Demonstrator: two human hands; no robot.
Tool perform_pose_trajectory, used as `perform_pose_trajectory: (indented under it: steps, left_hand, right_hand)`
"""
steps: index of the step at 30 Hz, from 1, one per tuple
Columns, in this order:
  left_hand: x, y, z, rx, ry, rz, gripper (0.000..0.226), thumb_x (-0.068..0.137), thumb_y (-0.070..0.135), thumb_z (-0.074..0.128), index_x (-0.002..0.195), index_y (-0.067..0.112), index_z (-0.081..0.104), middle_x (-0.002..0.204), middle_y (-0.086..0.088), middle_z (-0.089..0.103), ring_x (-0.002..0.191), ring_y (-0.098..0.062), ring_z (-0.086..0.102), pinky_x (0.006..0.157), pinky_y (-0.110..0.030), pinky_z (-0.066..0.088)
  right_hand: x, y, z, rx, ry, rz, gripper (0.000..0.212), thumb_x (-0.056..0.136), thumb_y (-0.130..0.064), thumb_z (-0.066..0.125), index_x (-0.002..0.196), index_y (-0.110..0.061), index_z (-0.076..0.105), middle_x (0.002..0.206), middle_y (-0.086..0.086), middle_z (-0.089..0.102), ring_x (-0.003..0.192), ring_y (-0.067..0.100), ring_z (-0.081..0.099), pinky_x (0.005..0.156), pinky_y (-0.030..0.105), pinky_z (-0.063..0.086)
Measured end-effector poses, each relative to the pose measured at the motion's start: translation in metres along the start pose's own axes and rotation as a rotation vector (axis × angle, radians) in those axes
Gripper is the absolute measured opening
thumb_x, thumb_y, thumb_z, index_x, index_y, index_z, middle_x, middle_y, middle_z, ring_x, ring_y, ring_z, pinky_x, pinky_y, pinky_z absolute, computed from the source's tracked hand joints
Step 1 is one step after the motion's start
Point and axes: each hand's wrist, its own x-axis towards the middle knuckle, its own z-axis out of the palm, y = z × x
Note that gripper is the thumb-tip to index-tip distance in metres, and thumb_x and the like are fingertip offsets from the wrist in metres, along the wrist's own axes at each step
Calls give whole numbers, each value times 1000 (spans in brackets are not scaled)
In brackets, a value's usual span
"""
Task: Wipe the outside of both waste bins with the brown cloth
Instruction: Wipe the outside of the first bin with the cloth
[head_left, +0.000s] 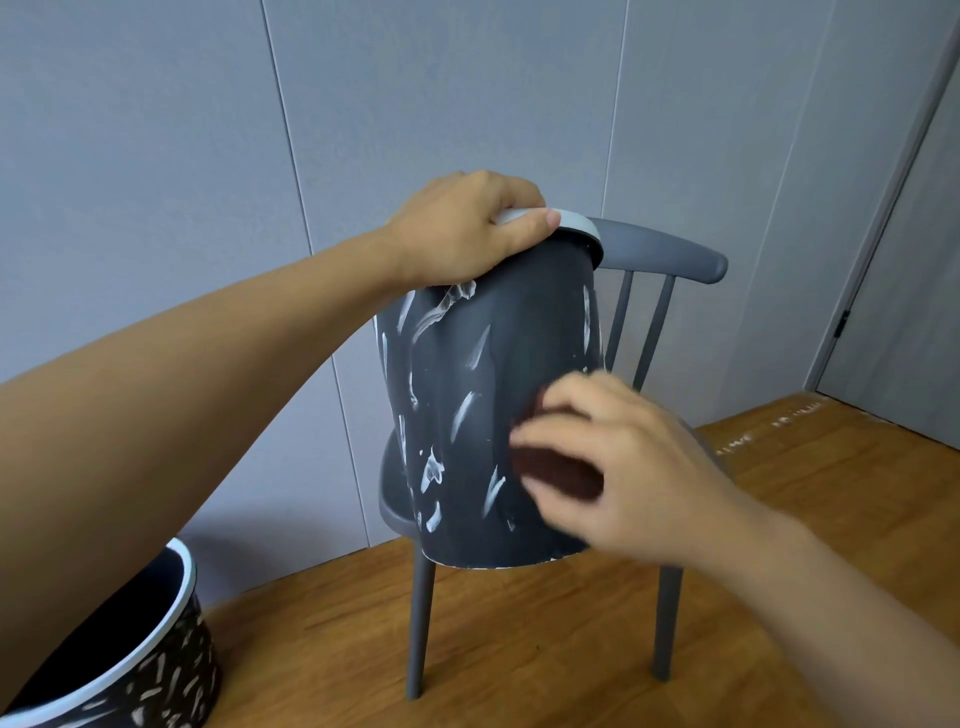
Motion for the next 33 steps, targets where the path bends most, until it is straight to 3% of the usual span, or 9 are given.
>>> perform_pose_trajectory:
  steps: [2, 4, 8, 10, 14, 21, 26, 28, 33]
  left_hand:
    - [0, 0, 0, -8, -6, -8, 35, 101, 58, 44, 103, 32, 67, 93, 8, 70, 91, -21, 63, 86, -38, 52]
    - [0, 0, 0, -17, -11, -10, 34, 101, 58, 44, 103, 33, 67, 93, 9, 70, 91, -20, 63, 87, -39, 52]
    - [-1, 1, 1, -15, 0, -18, 34, 99, 61, 43, 101, 35, 66, 93, 10, 70, 92, -20, 64, 88, -40, 52]
    - [-1, 3, 1, -11, 1, -19, 34, 99, 61, 44, 101, 35, 66, 93, 10, 70, 91, -20, 63, 87, -38, 52]
    - [0, 5, 1, 7, -1, -22, 34, 100, 58, 45, 103, 32, 67, 94, 9, 70, 92, -20, 62, 83, -34, 50]
    - [1, 6, 1, 7, -11, -14, 32, 99, 59, 43, 98, 35, 64, 92, 8, 70, 89, -19, 63, 82, -36, 51]
    - [1, 7, 0, 15, -12, -20, 33, 100, 58, 44, 103, 34, 66, 95, 10, 69, 92, -20, 62, 84, -36, 51]
    - [0, 8, 0, 23, -11, -15, 34, 99, 58, 43, 104, 34, 67, 95, 9, 69, 91, -20, 61, 85, -38, 51]
    - [-1, 7, -1, 10, -10, -12, 34, 101, 57, 44, 104, 32, 67, 94, 10, 69, 91, -19, 61, 82, -34, 50]
  right_hand:
    - [-18, -11, 4, 8, -158, -54, 29, 91, -51, 62, 112, -34, 73, 106, -15, 54, 95, 9, 53, 72, 34, 57]
    - [-26, -13, 5, 40, -154, -45, 28, 91, -50, 63, 110, -34, 74, 103, -16, 55, 92, 7, 54, 71, 31, 56]
    - [-4, 6, -3, 134, 279, 166, 40, 92, -45, 70, 123, -21, 74, 111, -6, 59, 99, 12, 59, 80, 19, 53]
    - [14, 12, -1, 82, 350, 230, 46, 93, -45, 70, 129, -17, 71, 117, 0, 58, 107, 18, 58, 87, 21, 52]
    - [10, -3, 16, -74, 222, 103, 45, 95, -44, 65, 129, -15, 69, 121, 7, 57, 110, 28, 55, 82, 44, 58]
    - [-42, -36, 24, -158, -285, -175, 27, 84, -53, 61, 101, -33, 71, 97, -11, 54, 88, 11, 51, 61, 26, 52]
    - [-17, -22, 17, -95, 144, 69, 34, 93, -39, 70, 119, -16, 73, 109, 2, 61, 99, 22, 59, 68, 38, 60]
    - [-8, -15, 16, -112, 207, 128, 39, 93, -36, 74, 124, -14, 72, 115, 6, 61, 104, 25, 59, 72, 39, 61]
    - [-36, -32, 22, -124, -202, -135, 28, 88, -49, 64, 106, -30, 72, 100, -9, 54, 92, 12, 50, 63, 31, 54]
